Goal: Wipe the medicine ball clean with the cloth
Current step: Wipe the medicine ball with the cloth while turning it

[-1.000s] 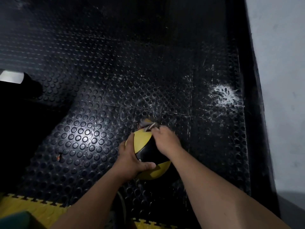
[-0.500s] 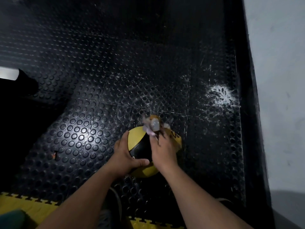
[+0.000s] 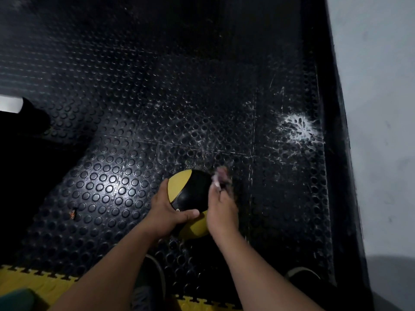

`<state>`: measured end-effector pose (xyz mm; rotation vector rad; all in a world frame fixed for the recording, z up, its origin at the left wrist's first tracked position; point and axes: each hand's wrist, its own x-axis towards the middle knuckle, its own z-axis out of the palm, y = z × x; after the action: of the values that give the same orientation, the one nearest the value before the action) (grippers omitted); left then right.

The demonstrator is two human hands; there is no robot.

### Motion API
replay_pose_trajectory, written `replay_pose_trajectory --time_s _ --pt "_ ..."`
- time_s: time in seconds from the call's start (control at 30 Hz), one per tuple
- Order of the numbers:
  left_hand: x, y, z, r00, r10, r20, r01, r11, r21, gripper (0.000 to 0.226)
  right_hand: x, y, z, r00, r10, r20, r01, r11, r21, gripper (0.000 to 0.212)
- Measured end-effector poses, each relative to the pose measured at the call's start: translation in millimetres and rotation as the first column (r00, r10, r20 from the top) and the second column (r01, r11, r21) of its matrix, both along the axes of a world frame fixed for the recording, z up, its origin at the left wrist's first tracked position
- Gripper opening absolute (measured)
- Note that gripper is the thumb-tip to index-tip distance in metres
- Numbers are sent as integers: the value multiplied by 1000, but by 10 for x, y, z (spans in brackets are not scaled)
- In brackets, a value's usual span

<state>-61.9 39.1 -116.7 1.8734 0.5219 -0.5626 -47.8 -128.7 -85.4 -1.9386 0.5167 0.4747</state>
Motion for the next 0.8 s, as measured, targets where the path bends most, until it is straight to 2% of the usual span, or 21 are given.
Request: replay_pose_trajectory --time_s 0.07,0.1,0.17,0.2,0.3,0.33,0.4,0.47,0.5,0.6,0.63,0.73,0.77,0.8 --pt "-9 15 -25 1000 24 15 -24 1000 -5 129 -110 33 -32 996 31 83 -33 999 14 43" --pt "-7 1 -30 999 22 23 -22 1000 0 131 -94 -14 -73 999 -31 41 30 999 30 40" --pt "-5 -18 -62 999 16 28 -17 1000 18 137 -34 -75 -154 980 -183 -72 187 981 53 45" --pt "1 -19 -68 999 27 20 -27 1000 1 135 -42 -46 -133 980 -193 -47 195 980 39 48" --pt "10 22 -74 995 99 -17 -101 991 -92 118 -253 206 0 981 9 194 -13 1000 22 51" --pt "8 23 -84 994 106 -20 -108 989 -97 116 -299 208 -21 978 32 208 -38 999 29 51" --pt "-3 -7 -133 994 105 -9 -106 993 -61 126 -180 50 -115 990 -131 48 126 988 86 50" --pt "-3 -21 -154 995 96 -1 -96 994 -44 135 -18 -37 -191 944 -301 -134 317 940 129 51" --pt "-1 -20 -157 995 102 5 -102 993 -57 133 -12 -2 -138 949 -292 -121 307 943 131 53" --pt "8 28 -165 992 123 14 -121 988 -94 124 -236 229 -57 985 -151 78 137 978 160 51" --pt "1 22 -164 993 117 12 -115 989 -98 123 -267 210 -72 985 -149 84 133 977 167 49" --pt "-18 -5 -223 994 102 27 -101 994 -43 135 -49 -32 -209 941 -307 -141 326 935 140 48" --pt "-25 -5 -222 994 103 28 -102 994 -42 135 3 -40 -191 938 -304 -165 326 938 123 50" --pt "-26 0 -219 993 113 21 -112 992 -66 132 9 -5 -90 962 -253 -105 263 961 91 51"
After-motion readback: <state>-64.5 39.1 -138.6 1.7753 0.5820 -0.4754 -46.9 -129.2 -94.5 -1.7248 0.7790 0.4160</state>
